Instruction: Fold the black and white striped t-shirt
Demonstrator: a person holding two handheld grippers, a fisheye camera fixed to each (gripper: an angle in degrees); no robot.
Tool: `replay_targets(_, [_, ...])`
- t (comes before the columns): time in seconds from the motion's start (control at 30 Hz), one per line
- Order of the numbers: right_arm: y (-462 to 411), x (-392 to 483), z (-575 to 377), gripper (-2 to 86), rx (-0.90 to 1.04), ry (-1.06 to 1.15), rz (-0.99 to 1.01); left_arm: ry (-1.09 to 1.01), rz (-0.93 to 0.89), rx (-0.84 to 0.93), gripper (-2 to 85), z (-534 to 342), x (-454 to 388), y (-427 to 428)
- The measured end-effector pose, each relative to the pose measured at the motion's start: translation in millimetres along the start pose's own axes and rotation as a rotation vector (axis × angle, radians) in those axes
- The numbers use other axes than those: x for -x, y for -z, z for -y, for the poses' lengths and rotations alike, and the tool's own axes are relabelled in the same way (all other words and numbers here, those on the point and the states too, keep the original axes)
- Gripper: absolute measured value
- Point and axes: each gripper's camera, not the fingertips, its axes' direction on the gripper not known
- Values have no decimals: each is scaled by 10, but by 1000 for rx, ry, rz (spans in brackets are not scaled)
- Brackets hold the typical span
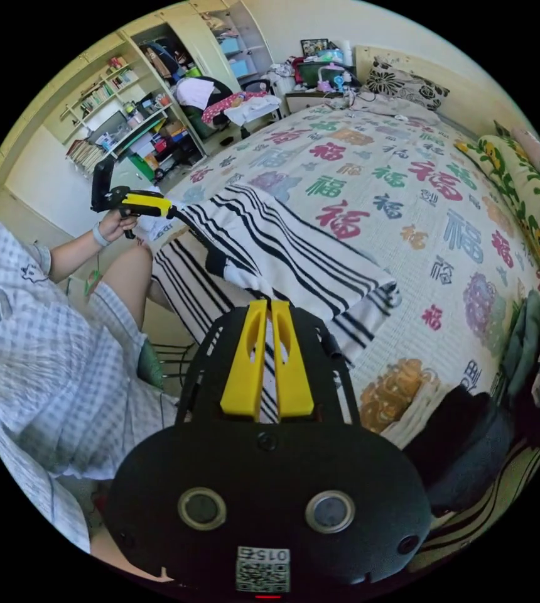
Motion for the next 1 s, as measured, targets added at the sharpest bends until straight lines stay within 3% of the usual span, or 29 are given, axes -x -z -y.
replay_targets(0.27, [-648,482,-851,-4,132,-38,-42,74,26,131,-4,-757,-468,-327])
replay_targets(0.37, [-850,455,-1012,-3,229,-74,-51,127,110,281,-5,-842,-484,-592])
replay_targets(0.5, [-834,395,-1210,-2,218,-194,-124,155,137,194,-7,-749,-538,-441])
replay_targets(0.6, [-785,357,-1199,-3,114,-214,-85,170,73,137,-7,-644,-528,-559])
replay_targets(0.73, [-948,250,-969,-4,76,-204,19,217,-34,219,-6,-564,-443,-1165])
replay_targets(0.87, [-1439,65,-794,-4,292,-182,-15,214,28,438,-7,-716,-348,-1760])
replay_targets(0.9, [-1584,-7,-805,-4,379,-182,-34,219,-24,453,-7,-759,-297,-1848])
replay_targets(1.0, [-1482,-229,-812,0,318,-231,76,290,-88,371,-2,-720,-85,-1707])
